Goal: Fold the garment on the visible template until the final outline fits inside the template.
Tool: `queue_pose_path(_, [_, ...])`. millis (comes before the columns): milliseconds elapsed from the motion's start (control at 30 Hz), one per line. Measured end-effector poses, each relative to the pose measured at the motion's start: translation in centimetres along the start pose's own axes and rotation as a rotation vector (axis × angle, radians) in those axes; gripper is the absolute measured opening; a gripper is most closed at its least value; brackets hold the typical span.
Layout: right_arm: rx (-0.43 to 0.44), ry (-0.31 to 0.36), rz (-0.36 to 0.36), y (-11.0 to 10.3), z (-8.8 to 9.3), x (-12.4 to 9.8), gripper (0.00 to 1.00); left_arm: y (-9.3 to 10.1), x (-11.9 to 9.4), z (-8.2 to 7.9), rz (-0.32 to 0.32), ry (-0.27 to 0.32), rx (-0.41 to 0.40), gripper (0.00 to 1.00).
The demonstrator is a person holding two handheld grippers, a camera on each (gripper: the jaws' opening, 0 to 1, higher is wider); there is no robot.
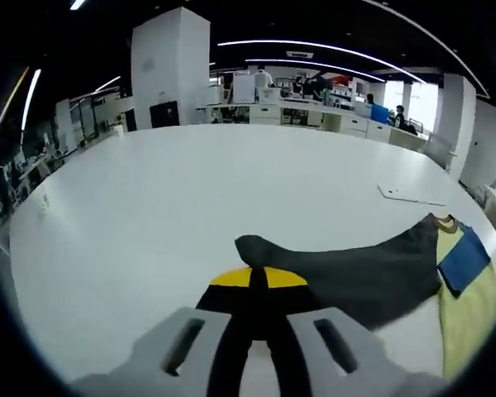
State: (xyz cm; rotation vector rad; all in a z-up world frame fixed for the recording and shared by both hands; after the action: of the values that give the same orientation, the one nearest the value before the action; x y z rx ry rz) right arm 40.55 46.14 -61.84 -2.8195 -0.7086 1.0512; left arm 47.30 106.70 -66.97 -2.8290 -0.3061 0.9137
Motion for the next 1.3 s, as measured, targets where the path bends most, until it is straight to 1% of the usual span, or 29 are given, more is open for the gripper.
queue_pose_path(67, [-0.002,-0.002,0.001,0.0,0.0,0.0,0.99,0.3,0.2,0.6,0.005,-0.019,-0.002,0.00])
queue_pose_path(267, [-0.002,-0.005,0.000,0.0,0.0,0.1,0.99,0.3,0.6,1.8,-0.016,-0.059,-0.004,0.02])
queue_pose_path(333, [0.000,-0.002,0.000,0.0,0.0,0.0,0.99,0.3,0.7,2.2,-0.019,-0.074,0.015,0.07])
queue_pose_path(467, [0.000,-0.003,-0.001,0.2,0.0,-0.1,0.99,0.0,0.6,2.8,-0.025,-0.080,0.019,0.17])
queue_pose_path(533, [-0.004,-0.002,-0.001,0.2,0.0,-0.1,0.99,-0.1,0.6,3.3,-0.019,-0.105,0.015,0.21])
queue_pose_path(600, [-0.004,-0.002,-0.001,0.2,0.0,0.0,0.99,-0.1,0.5,3.8,-0.022,-0.126,0.020,0.23])
queue_pose_path(667, [-0.004,-0.002,-0.004,0.2,-0.1,0.0,0.99,-0.1,0.6,4.1,-0.013,-0.131,-0.001,0.23])
queue_pose_path(700, [-0.007,-0.002,-0.004,0.1,-0.1,0.0,0.99,0.2,0.6,4.4,0.005,-0.134,-0.068,0.23])
queue_pose_path(733, [-0.008,-0.002,-0.005,0.1,-0.2,0.0,0.99,0.3,0.7,4.5,0.014,-0.137,-0.091,0.24])
queue_pose_path(767, [-0.008,-0.001,-0.004,0.1,-0.2,0.1,0.99,0.2,0.7,4.7,0.014,-0.144,-0.094,0.24])
queue_pose_path(967, [-0.009,0.000,-0.002,0.1,-0.2,0.2,0.99,0.4,1.0,5.3,0.008,-0.179,-0.057,0.23])
queue_pose_path(1000, [-0.008,-0.001,0.001,0.1,-0.2,0.2,0.99,0.5,1.0,5.5,0.005,-0.196,-0.045,0.23])
queue_pose_path(1033, [-0.007,0.000,0.004,0.2,-0.2,0.2,0.99,0.6,1.1,5.5,0.006,-0.195,-0.037,0.22])
queue_pose_path(1067, [-0.006,-0.001,0.006,0.3,-0.2,0.2,0.99,0.6,1.1,5.3,0.007,-0.181,-0.038,0.21])
queue_pose_path(1200, [-0.004,-0.003,0.012,0.5,0.0,0.1,0.99,0.7,1.3,5.2,0.000,-0.191,-0.054,0.19])
queue_pose_path(1267, [-0.003,-0.003,0.016,0.6,0.0,0.0,0.99,0.9,1.3,5.1,0.008,-0.187,-0.078,0.15])
queue_pose_path(1300, [-0.002,-0.001,0.018,0.7,0.0,-0.1,0.99,0.8,1.4,5.1,-0.007,-0.181,-0.087,0.13])
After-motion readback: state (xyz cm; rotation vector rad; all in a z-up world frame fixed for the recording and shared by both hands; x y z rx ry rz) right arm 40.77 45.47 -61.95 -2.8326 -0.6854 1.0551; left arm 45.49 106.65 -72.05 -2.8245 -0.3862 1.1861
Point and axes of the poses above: the point that each gripper's makers call its tool centre point, and the gripper's own axes: x roughly forward along the fingers, y roughly to its right, z roughly out of its underside, the point moved 6 cm from there along -x, roughly backward along the fingers, and after that the axes turned 14 degrees about x, right-handed, at the moved point
